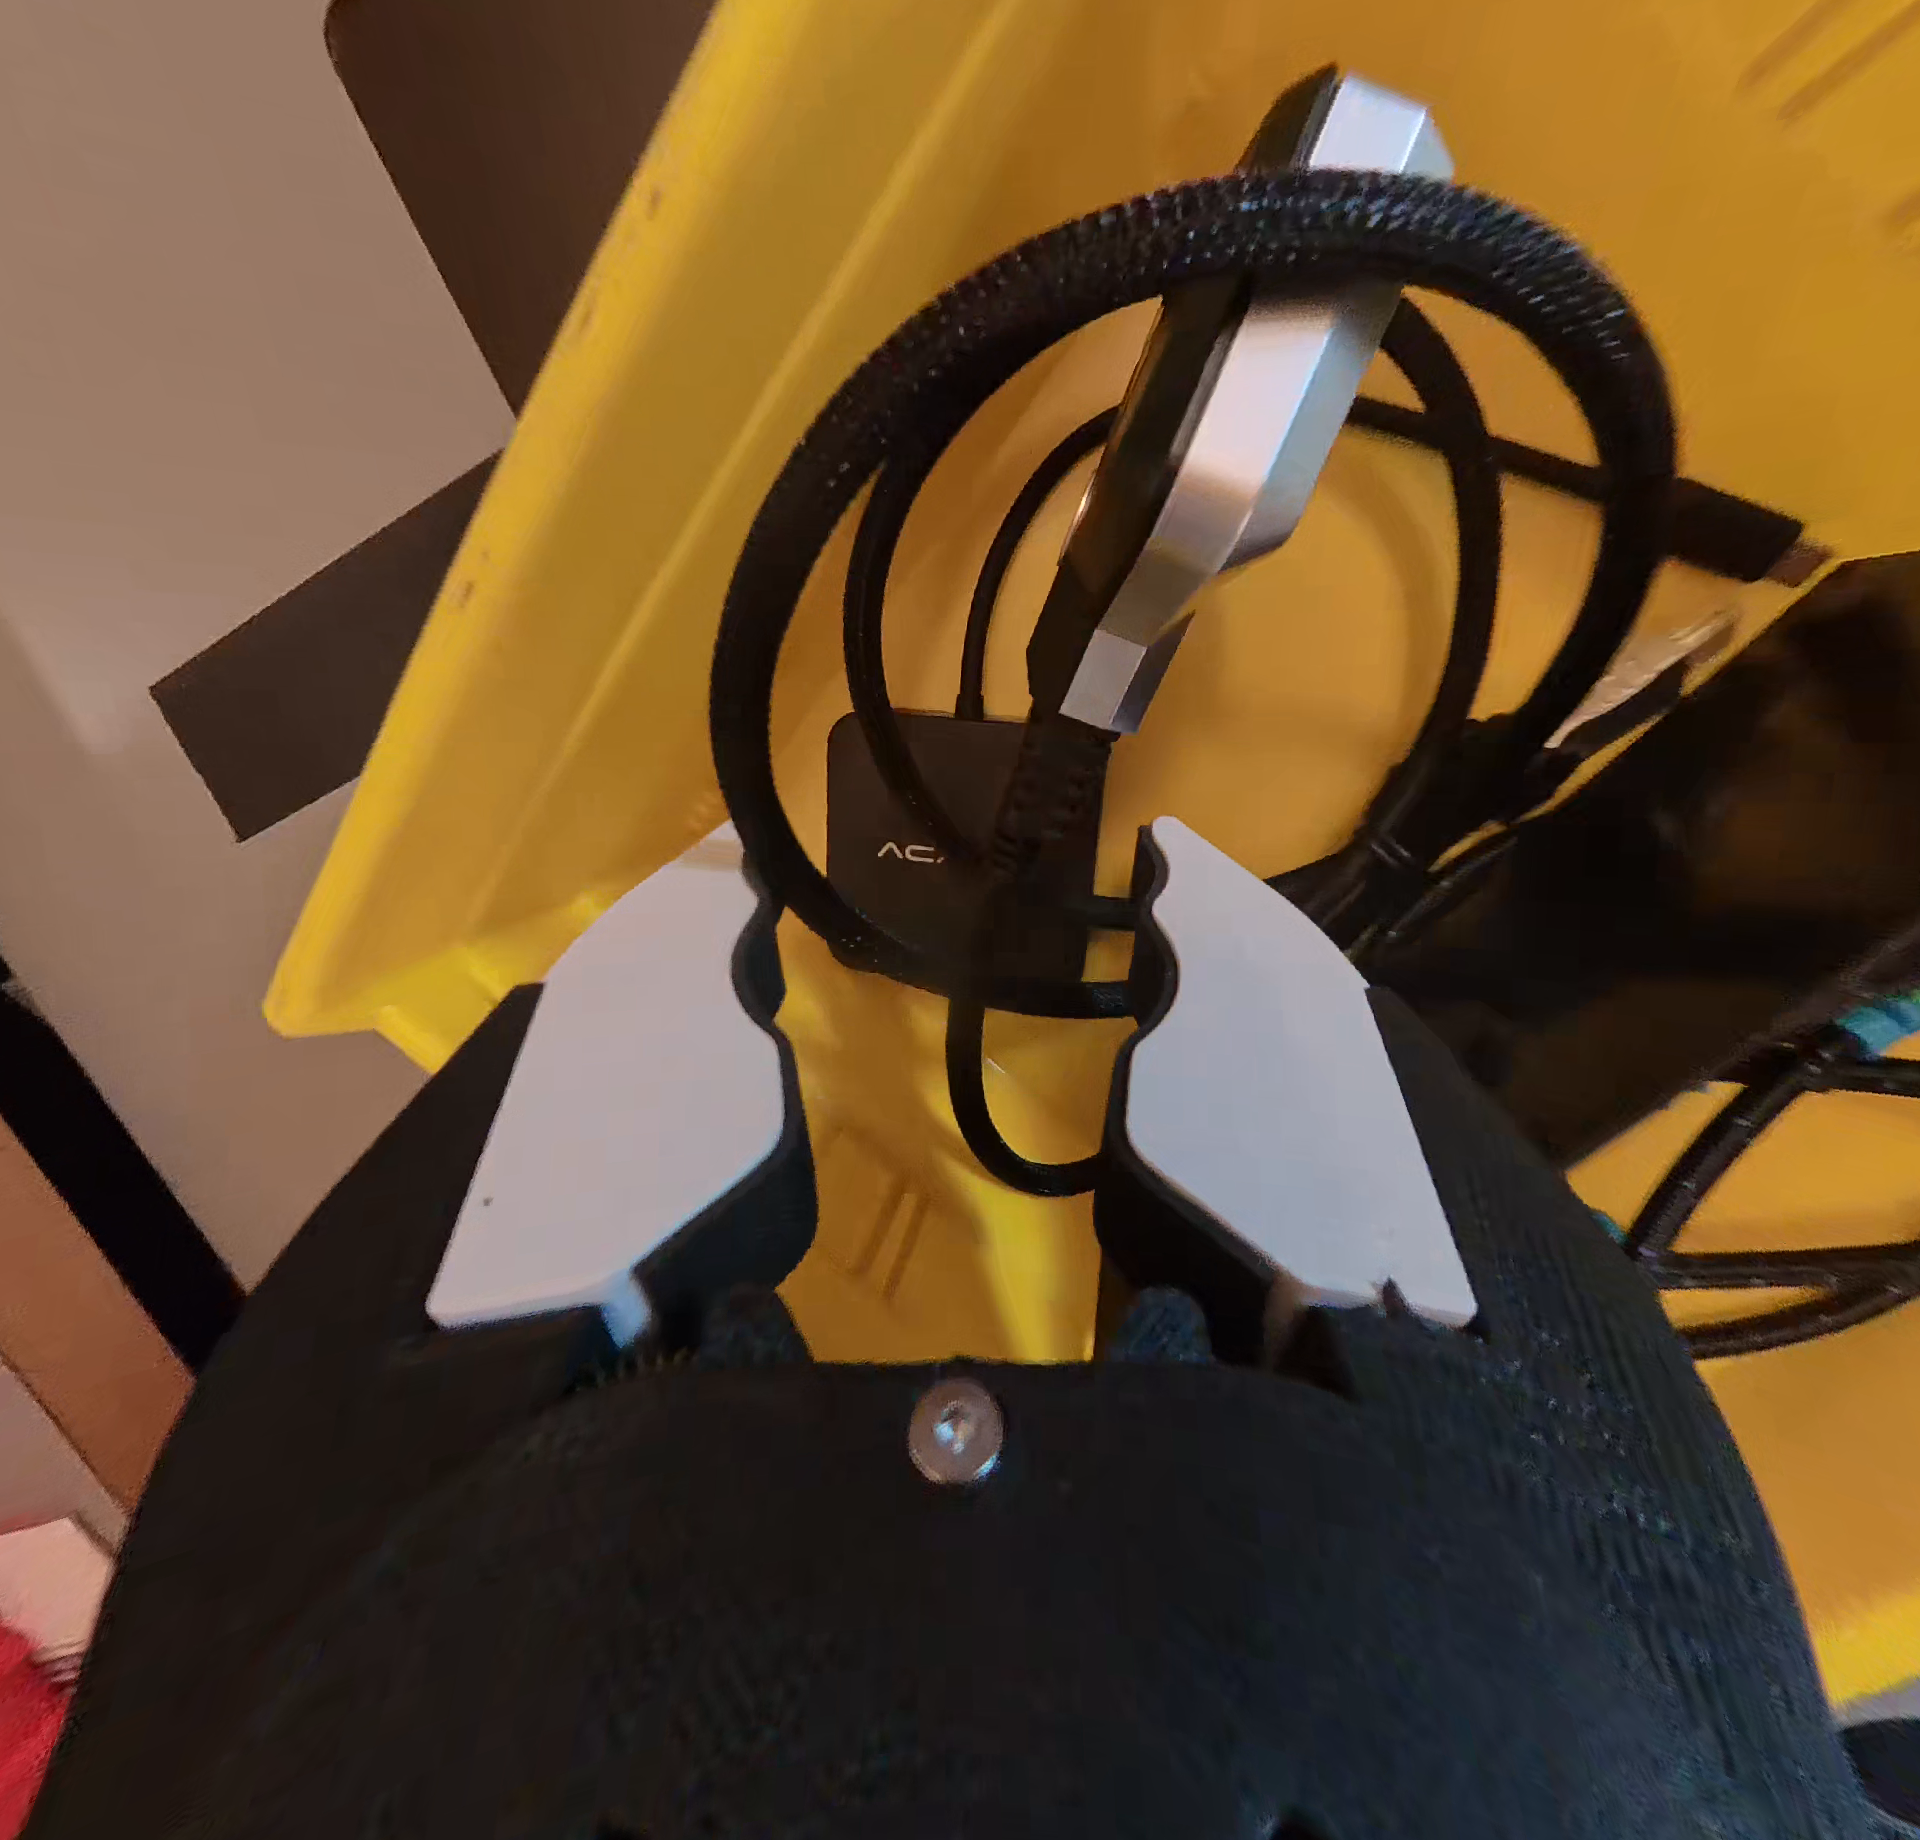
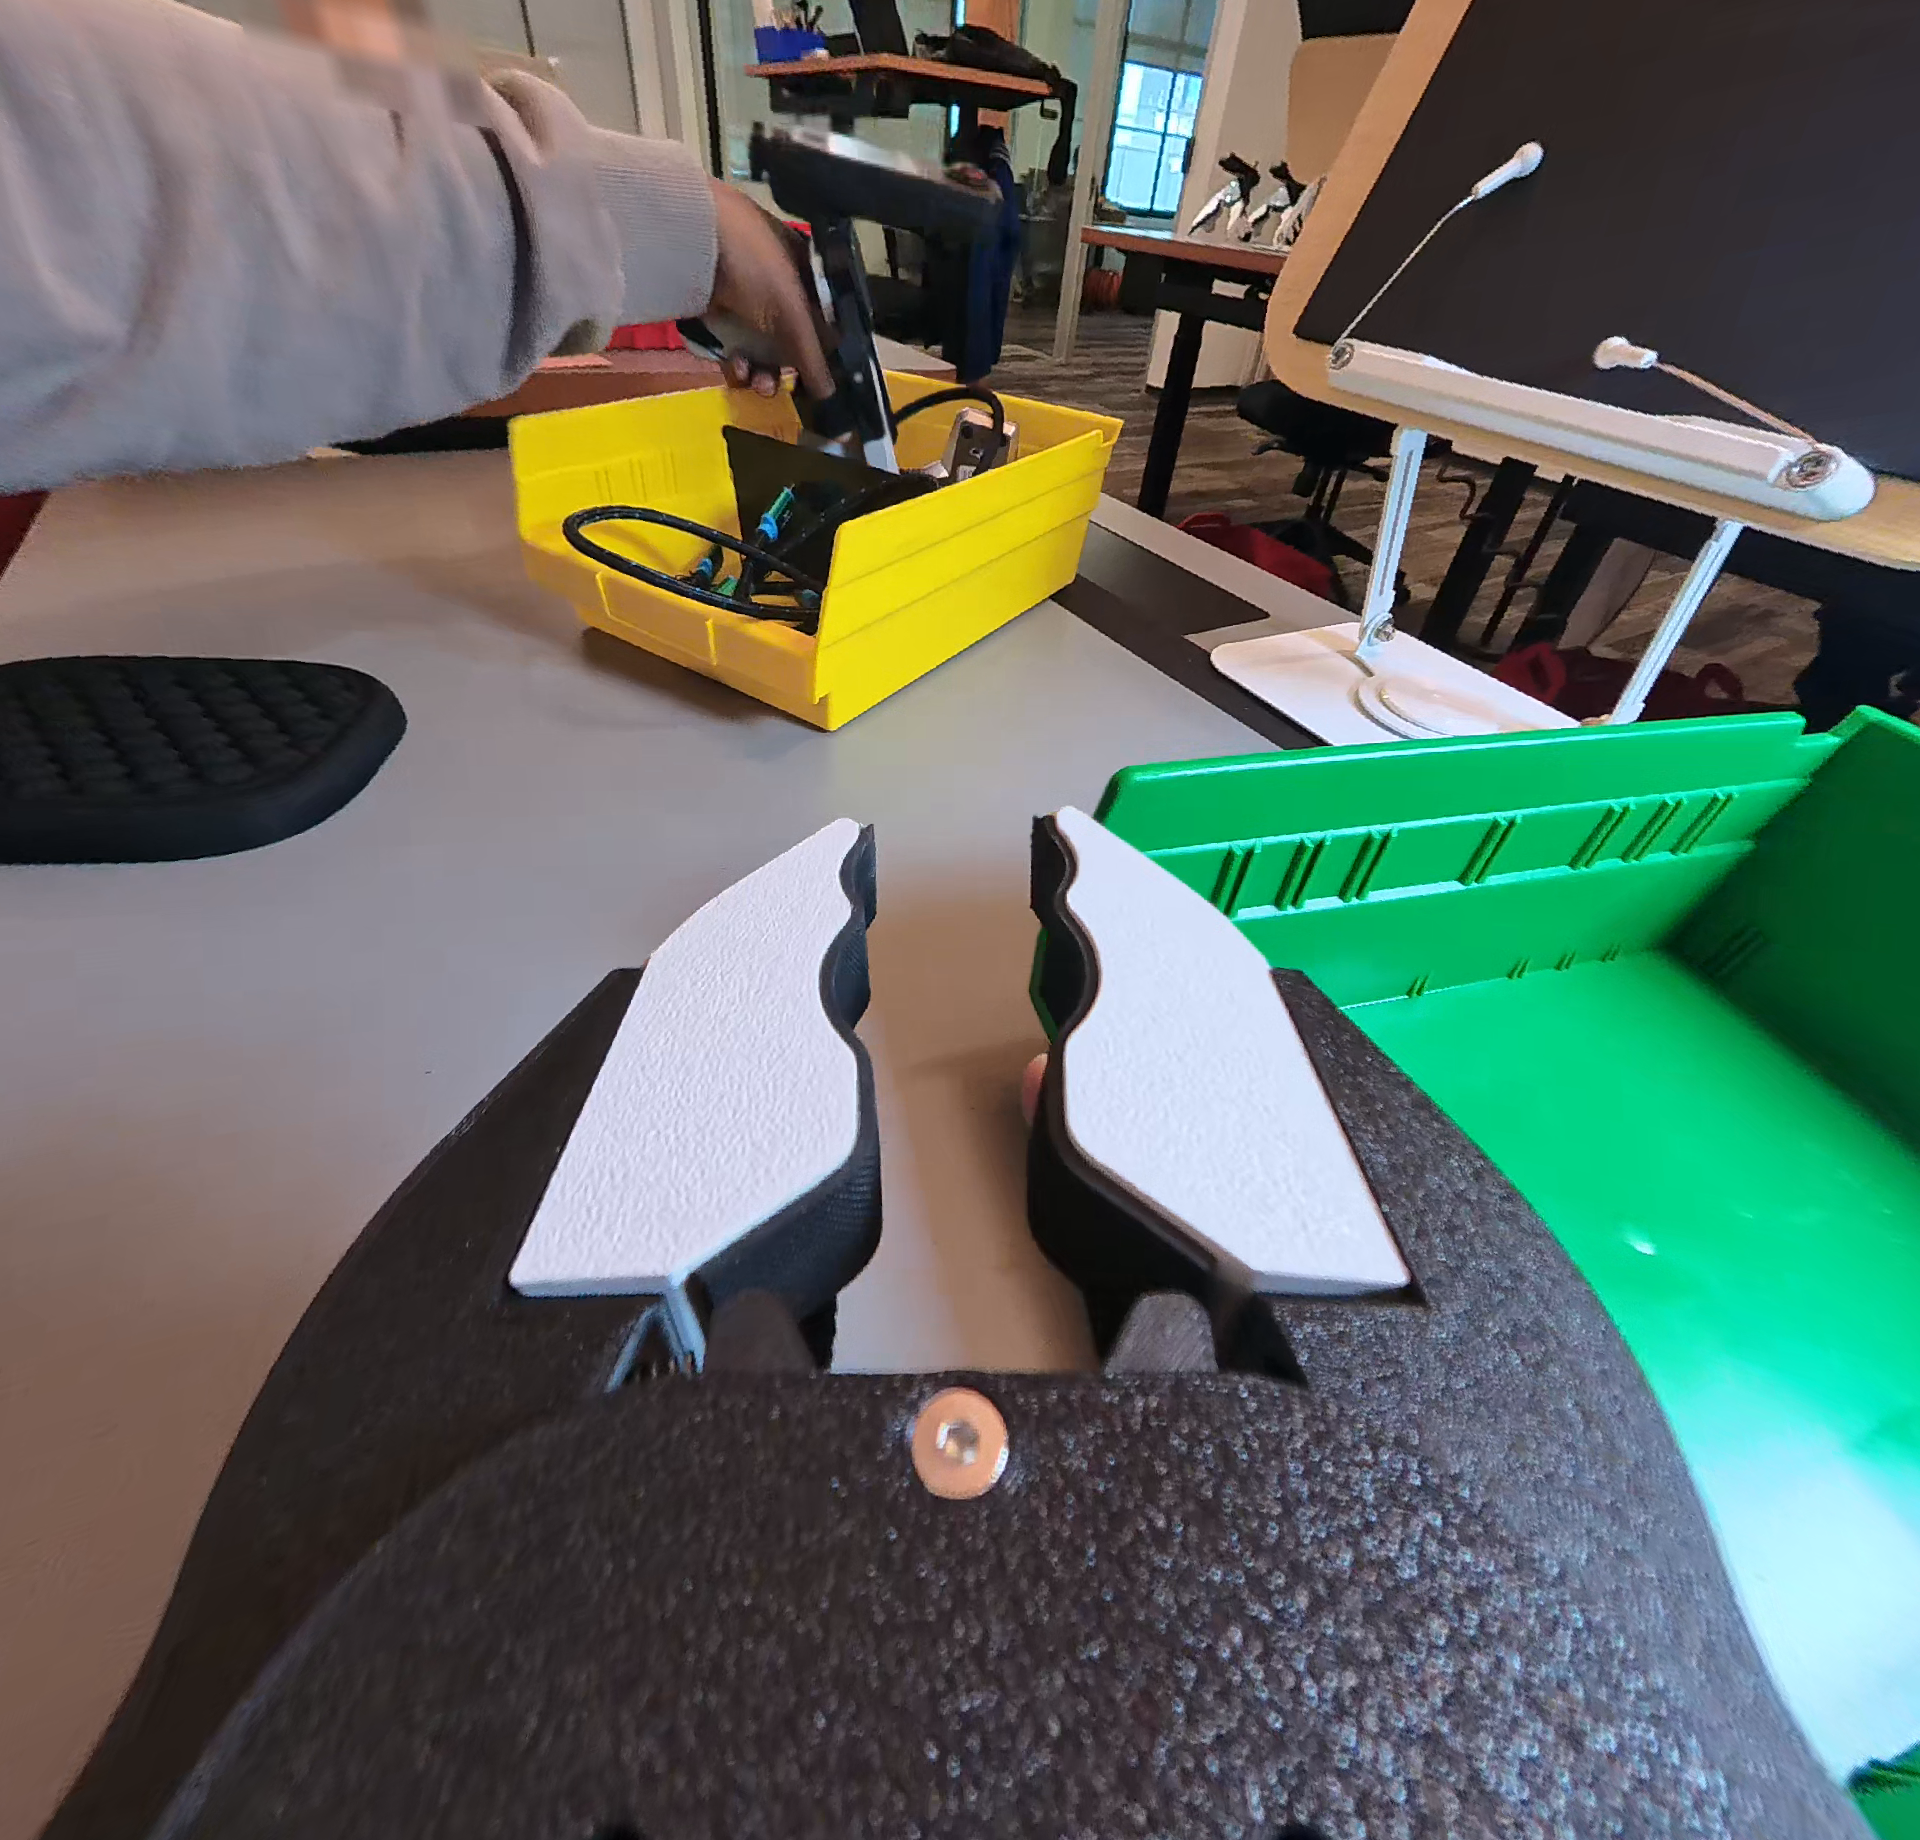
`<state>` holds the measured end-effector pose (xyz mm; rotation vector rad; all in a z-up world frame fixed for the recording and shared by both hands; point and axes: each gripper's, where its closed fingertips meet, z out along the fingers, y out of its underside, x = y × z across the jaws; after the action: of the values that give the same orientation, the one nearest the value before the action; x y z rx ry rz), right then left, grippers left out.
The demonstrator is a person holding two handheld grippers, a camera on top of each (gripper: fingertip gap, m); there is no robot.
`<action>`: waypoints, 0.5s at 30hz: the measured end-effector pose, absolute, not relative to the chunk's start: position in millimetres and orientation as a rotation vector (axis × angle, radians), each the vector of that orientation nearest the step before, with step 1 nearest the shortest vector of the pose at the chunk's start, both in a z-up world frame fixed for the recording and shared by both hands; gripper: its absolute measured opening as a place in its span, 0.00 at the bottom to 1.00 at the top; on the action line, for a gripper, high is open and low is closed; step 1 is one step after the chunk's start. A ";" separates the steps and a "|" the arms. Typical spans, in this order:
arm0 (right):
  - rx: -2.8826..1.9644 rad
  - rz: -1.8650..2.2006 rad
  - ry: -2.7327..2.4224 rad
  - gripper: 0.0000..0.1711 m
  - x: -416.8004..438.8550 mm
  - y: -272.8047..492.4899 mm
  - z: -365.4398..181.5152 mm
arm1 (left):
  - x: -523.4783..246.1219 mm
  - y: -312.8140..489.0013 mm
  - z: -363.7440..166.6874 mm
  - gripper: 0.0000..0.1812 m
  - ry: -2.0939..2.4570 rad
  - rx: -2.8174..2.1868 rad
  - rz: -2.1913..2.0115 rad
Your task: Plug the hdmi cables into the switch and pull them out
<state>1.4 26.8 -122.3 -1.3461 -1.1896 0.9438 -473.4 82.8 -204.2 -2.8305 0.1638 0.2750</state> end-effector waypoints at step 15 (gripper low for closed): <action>-1.347 0.933 -1.188 0.14 5.4 26.1 -120.2 | -454.6 90.9 -169.9 0.06 0.563 -2.751 0.499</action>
<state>5.4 26.1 -120.2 -1.3470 -1.1879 0.9325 -454.6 90.9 -169.9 -2.7508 0.5626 0.4985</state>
